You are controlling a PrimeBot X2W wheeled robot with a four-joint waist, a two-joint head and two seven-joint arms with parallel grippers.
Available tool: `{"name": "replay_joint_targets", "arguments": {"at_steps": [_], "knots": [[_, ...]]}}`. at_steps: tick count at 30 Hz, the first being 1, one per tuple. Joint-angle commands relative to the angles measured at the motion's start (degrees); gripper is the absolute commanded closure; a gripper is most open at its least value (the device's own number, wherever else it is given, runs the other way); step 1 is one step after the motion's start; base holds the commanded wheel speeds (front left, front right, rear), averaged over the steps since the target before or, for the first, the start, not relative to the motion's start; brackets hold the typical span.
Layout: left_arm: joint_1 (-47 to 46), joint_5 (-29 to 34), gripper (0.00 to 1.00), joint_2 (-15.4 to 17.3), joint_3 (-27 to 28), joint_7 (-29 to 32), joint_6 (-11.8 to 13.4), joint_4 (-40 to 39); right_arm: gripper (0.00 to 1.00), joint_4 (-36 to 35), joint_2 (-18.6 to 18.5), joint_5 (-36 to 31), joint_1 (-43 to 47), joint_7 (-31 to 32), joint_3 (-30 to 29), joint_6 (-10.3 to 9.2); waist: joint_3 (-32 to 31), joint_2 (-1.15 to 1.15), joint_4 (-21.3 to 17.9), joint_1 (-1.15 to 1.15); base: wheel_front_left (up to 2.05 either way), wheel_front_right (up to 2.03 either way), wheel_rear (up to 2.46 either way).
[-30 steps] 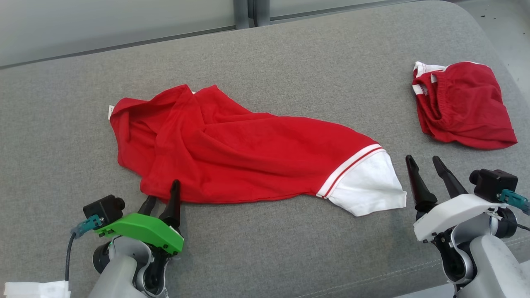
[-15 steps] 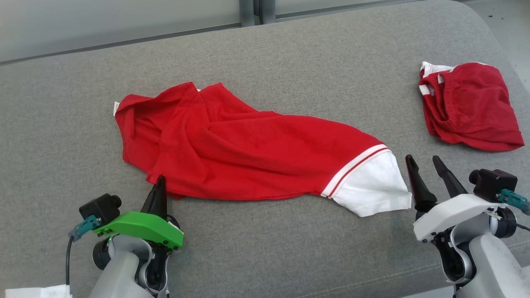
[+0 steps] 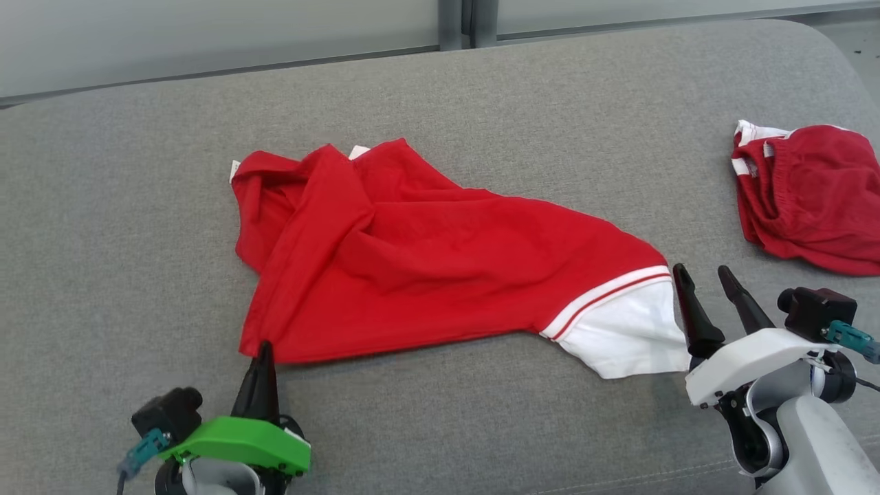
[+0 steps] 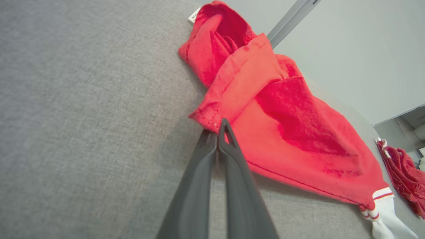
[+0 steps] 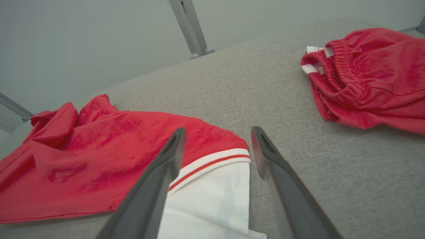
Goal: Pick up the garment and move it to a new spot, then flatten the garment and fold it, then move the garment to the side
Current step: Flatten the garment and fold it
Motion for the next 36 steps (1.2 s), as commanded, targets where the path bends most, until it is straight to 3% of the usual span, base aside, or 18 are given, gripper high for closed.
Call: {"name": "replay_joint_targets", "arguments": {"at_steps": [1,8,20,21,22,23,24,25,36], "knots": [[1.4,0.0,1.00,0.0,0.4,-0.2,0.3,-0.3,0.00,0.3,0.0,-0.5,0.9,-0.3,0.0,0.00,-0.4,0.00,0.7,0.00,0.00,0.00,0.00],[4.8,-2.0,1.00,-1.2,0.7,-0.3,1.2,2.5,0.00,1.0,0.4,-0.4,0.4,0.2,1.1,0.00,-1.0,0.00,1.0,0.00,0.00,0.00,0.00],[6.1,-1.3,1.00,-1.7,3.4,-0.2,0.5,8.1,0.00,1.8,0.1,-0.3,1.8,-0.2,1.9,0.00,-2.4,0.00,-0.7,0.00,0.00,0.00,0.00],[6.2,-1.4,0.96,-1.8,3.4,-0.2,0.4,8.5,0.00,1.9,0.2,-0.4,2.0,-0.3,1.8,0.00,-2.5,0.00,-0.8,0.00,0.00,0.00,0.00],[6.3,-1.6,0.71,-1.8,3.4,-0.2,0.3,8.7,0.00,2.0,0.2,-0.5,2.1,-0.3,1.7,0.00,-2.7,0.00,-0.8,0.00,0.00,0.00,0.00],[6.5,-1.7,0.58,-1.8,3.4,-0.2,0.4,8.9,0.00,2.2,0.3,-0.6,2.2,-0.4,1.6,0.00,-2.9,0.00,-0.9,0.00,0.00,0.00,0.00],[6.5,-1.5,0.36,-1.8,3.2,-0.2,0.5,9.2,0.00,2.3,0.4,-0.7,2.3,-0.4,1.6,0.00,-3.1,0.00,-0.9,0.00,0.00,0.00,0.00],[6.6,-0.9,0.00,-1.8,3.0,-0.2,0.6,9.4,0.00,2.4,0.5,-0.8,2.3,-0.5,1.5,0.00,-3.4,0.00,-1.0,0.00,0.00,0.00,0.00],[9.4,11.4,0.00,-1.1,6.4,-0.2,2.4,1.5,0.00,1.5,0.8,-3.2,4.1,-1.9,0.9,0.00,-7.4,0.00,-0.8,0.00,0.00,0.00,0.00]]}}
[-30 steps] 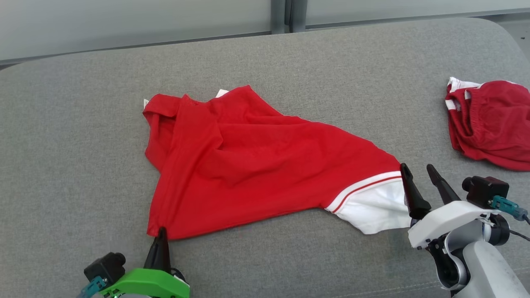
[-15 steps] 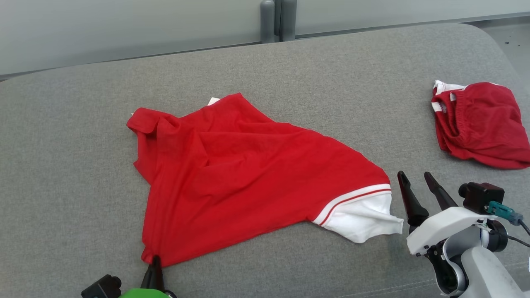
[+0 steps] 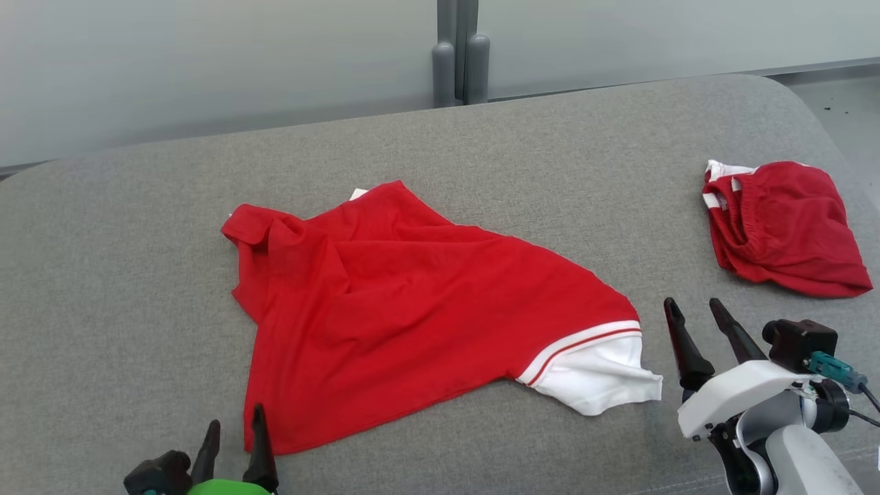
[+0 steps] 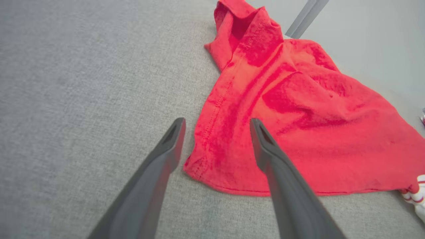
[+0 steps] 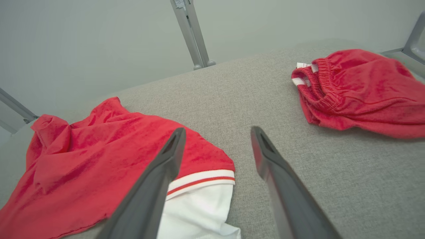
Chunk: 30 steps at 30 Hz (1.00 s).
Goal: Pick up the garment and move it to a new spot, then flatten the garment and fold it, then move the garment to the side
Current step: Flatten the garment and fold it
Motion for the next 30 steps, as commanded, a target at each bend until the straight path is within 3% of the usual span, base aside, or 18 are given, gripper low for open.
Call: {"name": "replay_joint_targets", "arguments": {"at_steps": [1,12,23,30], "knots": [[1.2,1.7,0.00,0.8,0.7,-0.2,0.4,-1.7,0.00,-0.5,-0.1,-0.9,1.0,-0.5,-0.6,0.00,-1.2,0.00,0.2,0.00,0.00,0.00,0.00],[2.1,10.0,0.00,1.7,1.6,-0.2,1.1,-15.3,0.00,-7.8,1.7,-7.4,1.4,-0.9,-2.9,0.00,-3.8,0.00,0.4,0.00,0.00,0.00,0.00],[3.3,12.7,0.00,2.6,-0.9,2.3,2.9,-22.7,0.00,-14.4,4.1,-15.6,2.5,-2.2,-2.4,0.00,-6.1,0.00,0.0,0.00,0.00,0.00,0.00],[6.6,11.9,0.00,2.3,-0.1,3.2,5.1,-26.4,0.00,-14.9,5.4,-15.1,3.0,-2.0,-0.8,0.00,-6.5,0.00,-0.3,0.00,0.00,0.00,0.00]]}}
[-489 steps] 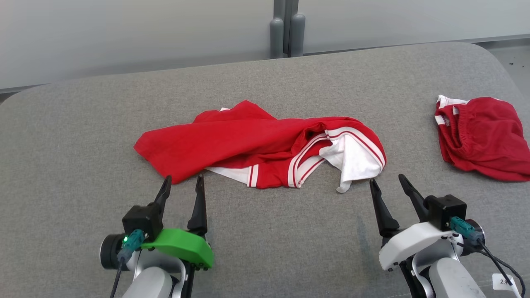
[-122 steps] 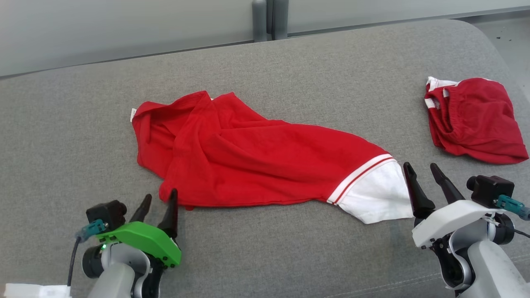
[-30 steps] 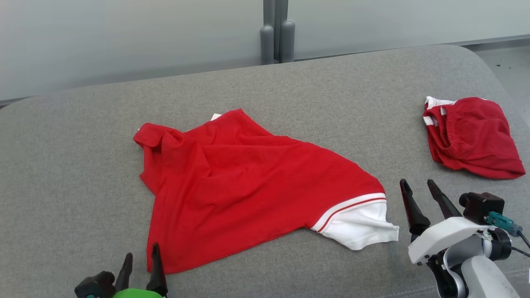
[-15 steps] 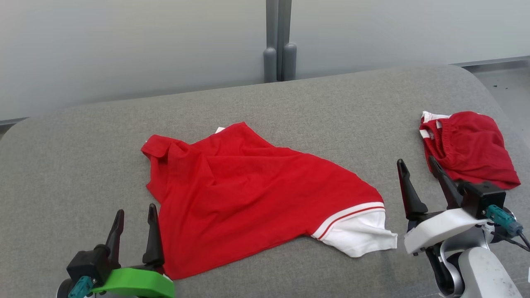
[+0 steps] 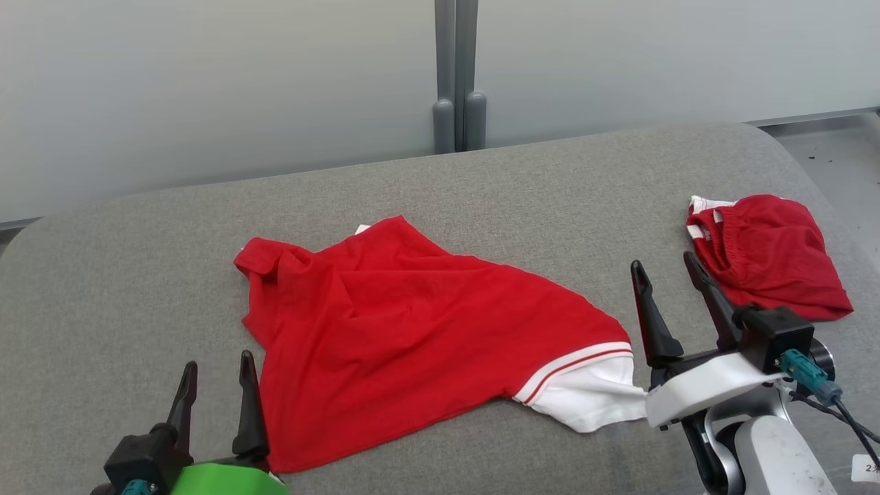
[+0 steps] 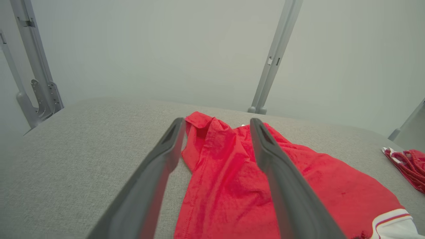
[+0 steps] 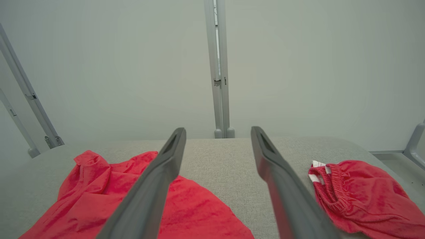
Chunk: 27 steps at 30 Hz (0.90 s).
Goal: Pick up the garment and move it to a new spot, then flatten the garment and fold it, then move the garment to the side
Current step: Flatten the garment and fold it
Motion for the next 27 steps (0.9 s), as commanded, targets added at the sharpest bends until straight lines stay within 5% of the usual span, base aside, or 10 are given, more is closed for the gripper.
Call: {"name": "replay_joint_targets", "arguments": {"at_steps": [1,27], "knots": [[0.9,-0.3,0.00,0.3,0.2,0.0,0.3,-0.5,0.00,0.2,0.0,0.3,0.8,-0.2,0.2,0.00,0.0,0.01,0.0,0.00,0.00,0.00,0.00],[1.2,-0.6,0.00,1.2,-0.4,0.1,1.5,-1.4,0.00,2.7,0.5,1.5,0.5,0.1,0.2,0.00,1.1,0.01,0.6,0.00,0.00,0.00,0.00]]}}
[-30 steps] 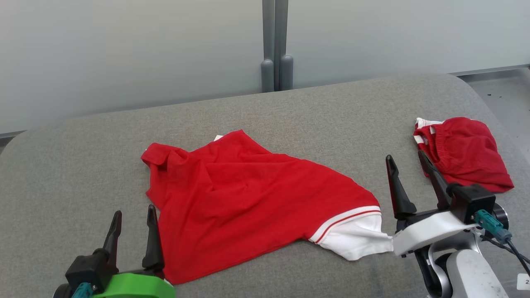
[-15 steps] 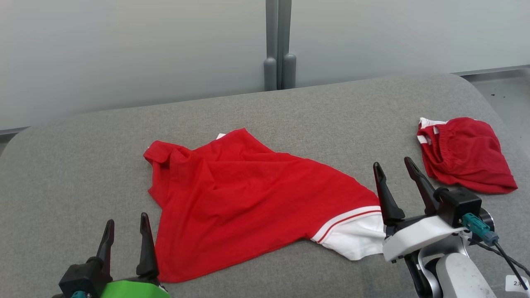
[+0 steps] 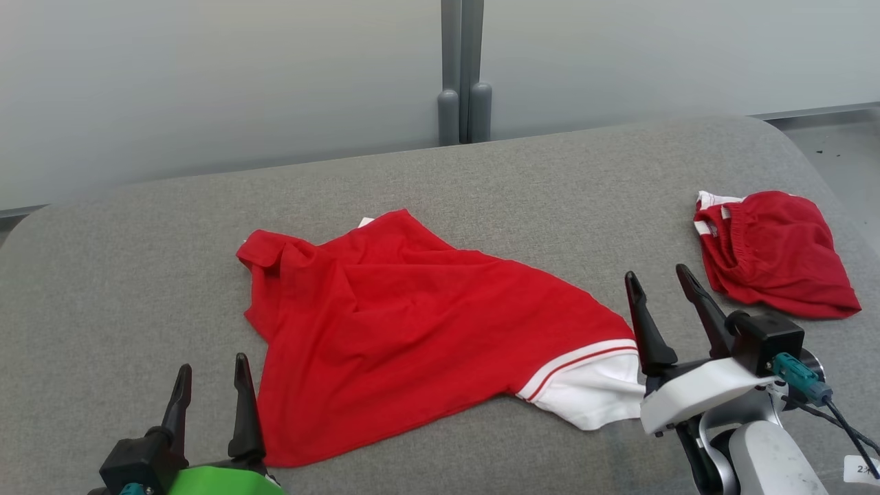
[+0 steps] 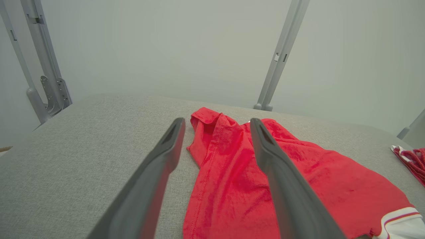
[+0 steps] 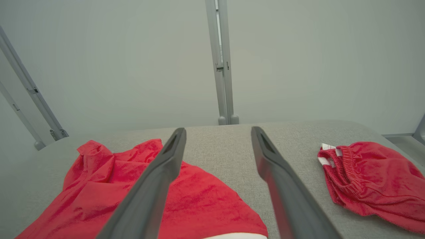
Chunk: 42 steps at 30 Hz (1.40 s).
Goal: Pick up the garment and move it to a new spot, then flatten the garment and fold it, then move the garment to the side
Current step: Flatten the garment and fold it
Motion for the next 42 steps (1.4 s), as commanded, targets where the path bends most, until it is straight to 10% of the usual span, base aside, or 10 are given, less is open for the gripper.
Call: {"name": "replay_joint_targets", "arguments": {"at_steps": [1,18,42], "knots": [[0.1,-0.1,0.00,0.2,-0.3,-0.1,0.3,0.1,0.00,0.8,-0.1,0.6,0.8,0.6,-0.9,0.00,0.2,0.00,0.0,0.00,0.00,0.00,0.00],[-1.2,-0.3,0.00,0.4,-1.6,-0.1,0.1,0.9,0.00,14.2,-0.1,8.2,5.7,6.3,-6.0,0.01,3.7,0.00,0.6,0.00,0.00,0.00,0.00],[-2.4,-0.4,0.00,1.8,-2.3,0.4,0.5,1.2,0.00,43.4,-0.1,12.5,-8.7,-2.7,-3.3,0.00,6.4,0.00,4.5,0.00,0.00,0.00,0.00]]}}
